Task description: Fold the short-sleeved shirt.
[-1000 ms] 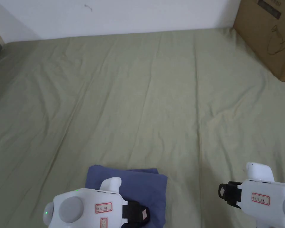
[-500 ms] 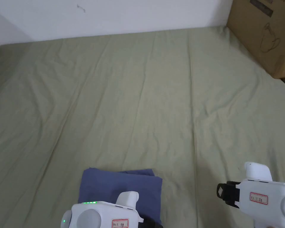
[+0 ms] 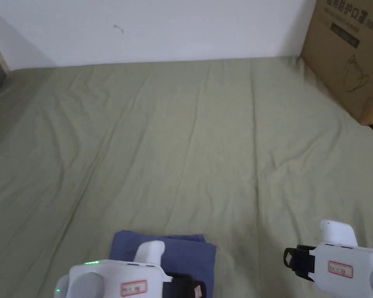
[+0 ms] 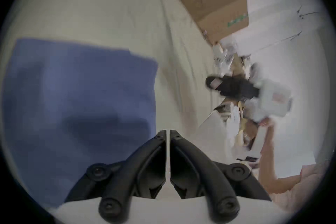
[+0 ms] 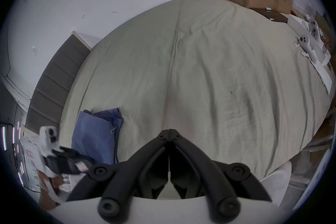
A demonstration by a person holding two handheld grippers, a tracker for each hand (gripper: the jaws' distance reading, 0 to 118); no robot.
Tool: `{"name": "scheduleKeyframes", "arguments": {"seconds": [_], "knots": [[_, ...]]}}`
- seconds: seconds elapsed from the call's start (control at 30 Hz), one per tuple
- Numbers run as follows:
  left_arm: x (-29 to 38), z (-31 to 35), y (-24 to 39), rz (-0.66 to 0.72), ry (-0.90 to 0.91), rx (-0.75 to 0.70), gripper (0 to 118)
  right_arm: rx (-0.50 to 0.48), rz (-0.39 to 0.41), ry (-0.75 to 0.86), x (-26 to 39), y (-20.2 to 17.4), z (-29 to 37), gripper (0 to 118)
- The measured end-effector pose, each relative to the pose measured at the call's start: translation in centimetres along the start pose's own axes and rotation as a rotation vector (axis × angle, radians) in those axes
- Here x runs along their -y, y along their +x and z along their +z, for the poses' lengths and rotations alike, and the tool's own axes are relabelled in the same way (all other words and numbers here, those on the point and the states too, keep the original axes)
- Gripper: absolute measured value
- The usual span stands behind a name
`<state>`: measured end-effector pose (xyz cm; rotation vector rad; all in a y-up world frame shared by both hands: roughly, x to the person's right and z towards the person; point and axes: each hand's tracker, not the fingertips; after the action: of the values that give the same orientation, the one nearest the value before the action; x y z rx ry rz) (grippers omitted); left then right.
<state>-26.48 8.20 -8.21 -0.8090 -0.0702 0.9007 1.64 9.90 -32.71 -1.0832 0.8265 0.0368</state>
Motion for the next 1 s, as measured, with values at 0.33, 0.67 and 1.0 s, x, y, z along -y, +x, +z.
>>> {"name": "scheduleKeyframes", "arguments": {"seconds": [0.33, 0.67, 1.0], "knots": [[0.0, 11.1, -5.6, 0.161, 0.272, -0.041, 3, -0.028, 0.042, -0.008, -0.2, -1.8, -0.3, 0], [3.6, 13.6, -10.5, 0.299, 0.344, -0.041, 3, -0.252, 0.303, -0.038, -1.5, -12.0, -1.3, 0], [5.9, 14.2, -13.2, 0.384, 0.370, -0.024, 3, -0.239, 0.438, -0.283, 3.3, -18.1, -11.2, 0]]}}
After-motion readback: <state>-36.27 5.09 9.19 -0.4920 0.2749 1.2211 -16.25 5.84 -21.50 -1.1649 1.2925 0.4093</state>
